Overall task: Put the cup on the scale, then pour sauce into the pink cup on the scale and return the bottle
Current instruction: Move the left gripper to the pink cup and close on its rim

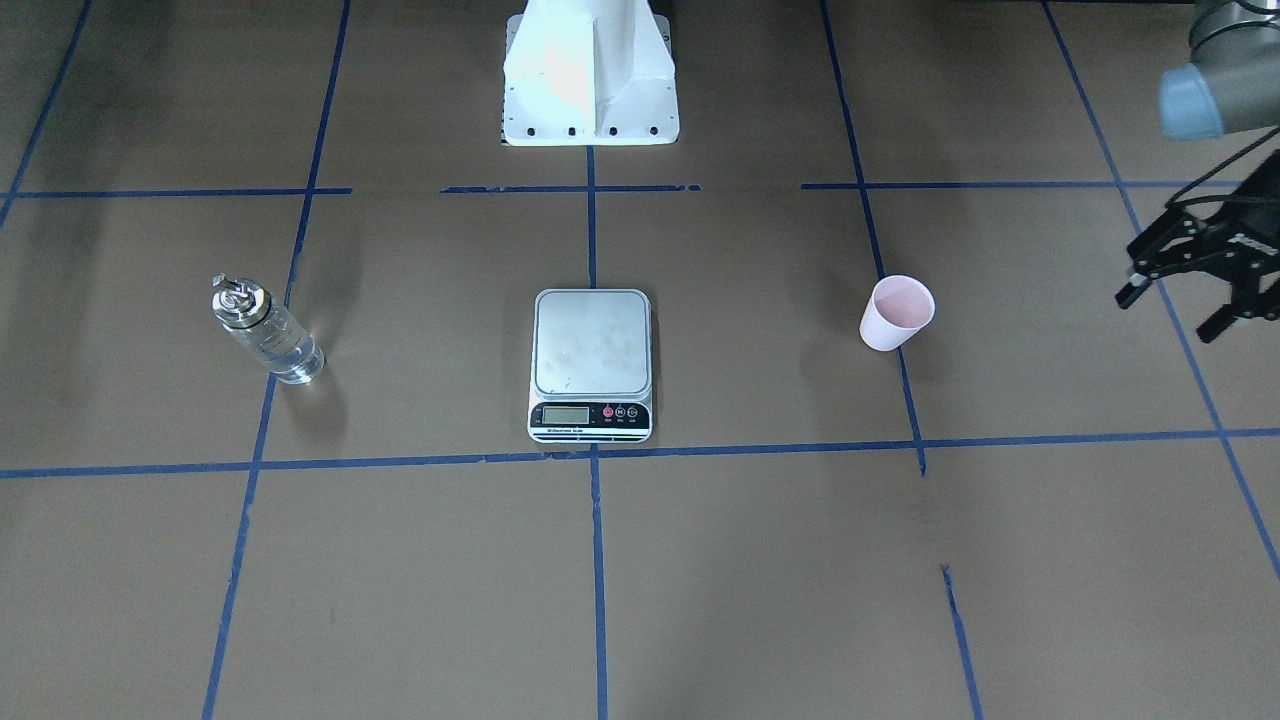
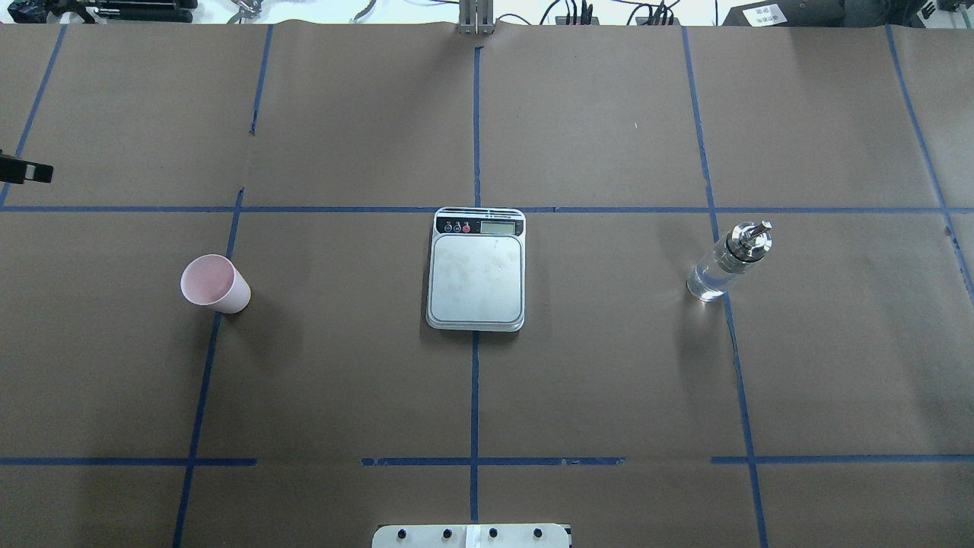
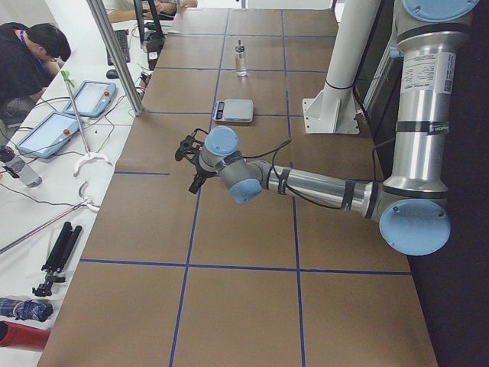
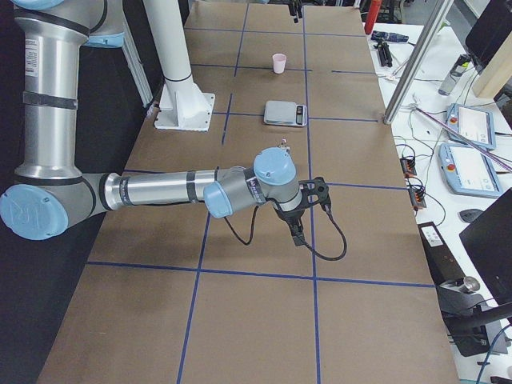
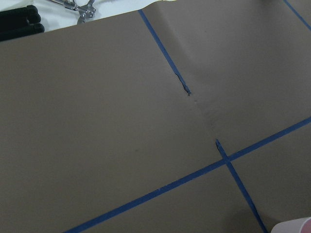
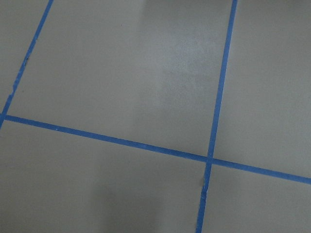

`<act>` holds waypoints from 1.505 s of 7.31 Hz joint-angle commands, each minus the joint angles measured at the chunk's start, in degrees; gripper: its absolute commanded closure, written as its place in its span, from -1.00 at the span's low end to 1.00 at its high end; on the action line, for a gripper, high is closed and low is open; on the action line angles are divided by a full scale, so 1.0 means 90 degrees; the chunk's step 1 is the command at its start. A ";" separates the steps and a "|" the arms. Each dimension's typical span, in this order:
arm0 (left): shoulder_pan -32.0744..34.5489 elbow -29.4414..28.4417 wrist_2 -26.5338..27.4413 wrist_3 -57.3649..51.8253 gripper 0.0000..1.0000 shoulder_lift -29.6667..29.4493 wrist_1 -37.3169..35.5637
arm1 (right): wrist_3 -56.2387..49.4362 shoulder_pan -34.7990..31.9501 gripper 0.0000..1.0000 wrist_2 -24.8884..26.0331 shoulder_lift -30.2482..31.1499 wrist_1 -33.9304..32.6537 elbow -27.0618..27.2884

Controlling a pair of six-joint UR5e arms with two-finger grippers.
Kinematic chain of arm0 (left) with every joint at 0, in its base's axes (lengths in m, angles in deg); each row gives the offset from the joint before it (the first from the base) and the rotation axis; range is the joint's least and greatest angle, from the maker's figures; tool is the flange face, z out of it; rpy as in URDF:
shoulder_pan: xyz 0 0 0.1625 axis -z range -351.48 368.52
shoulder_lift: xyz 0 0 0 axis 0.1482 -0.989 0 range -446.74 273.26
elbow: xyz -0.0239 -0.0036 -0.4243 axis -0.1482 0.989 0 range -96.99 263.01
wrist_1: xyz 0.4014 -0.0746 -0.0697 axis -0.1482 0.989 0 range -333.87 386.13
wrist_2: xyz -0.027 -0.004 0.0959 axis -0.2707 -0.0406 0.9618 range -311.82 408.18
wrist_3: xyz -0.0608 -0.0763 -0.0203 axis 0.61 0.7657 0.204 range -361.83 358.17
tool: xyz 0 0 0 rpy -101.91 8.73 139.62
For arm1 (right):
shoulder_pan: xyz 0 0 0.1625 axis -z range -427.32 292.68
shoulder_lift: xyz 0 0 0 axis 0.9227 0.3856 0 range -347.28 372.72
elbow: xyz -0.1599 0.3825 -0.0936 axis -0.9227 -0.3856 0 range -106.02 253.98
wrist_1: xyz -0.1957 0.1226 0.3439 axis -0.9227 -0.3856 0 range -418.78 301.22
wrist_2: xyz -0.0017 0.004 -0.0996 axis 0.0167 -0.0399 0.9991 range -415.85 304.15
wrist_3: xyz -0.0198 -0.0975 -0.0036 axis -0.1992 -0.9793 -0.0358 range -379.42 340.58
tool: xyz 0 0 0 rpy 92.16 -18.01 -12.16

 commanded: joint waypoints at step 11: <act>-0.2700 0.1137 0.2238 0.2511 1.00 -0.0022 -0.1671 | -0.0040 0.0008 -1.00 -0.0006 0.0205 0.0051 -0.0021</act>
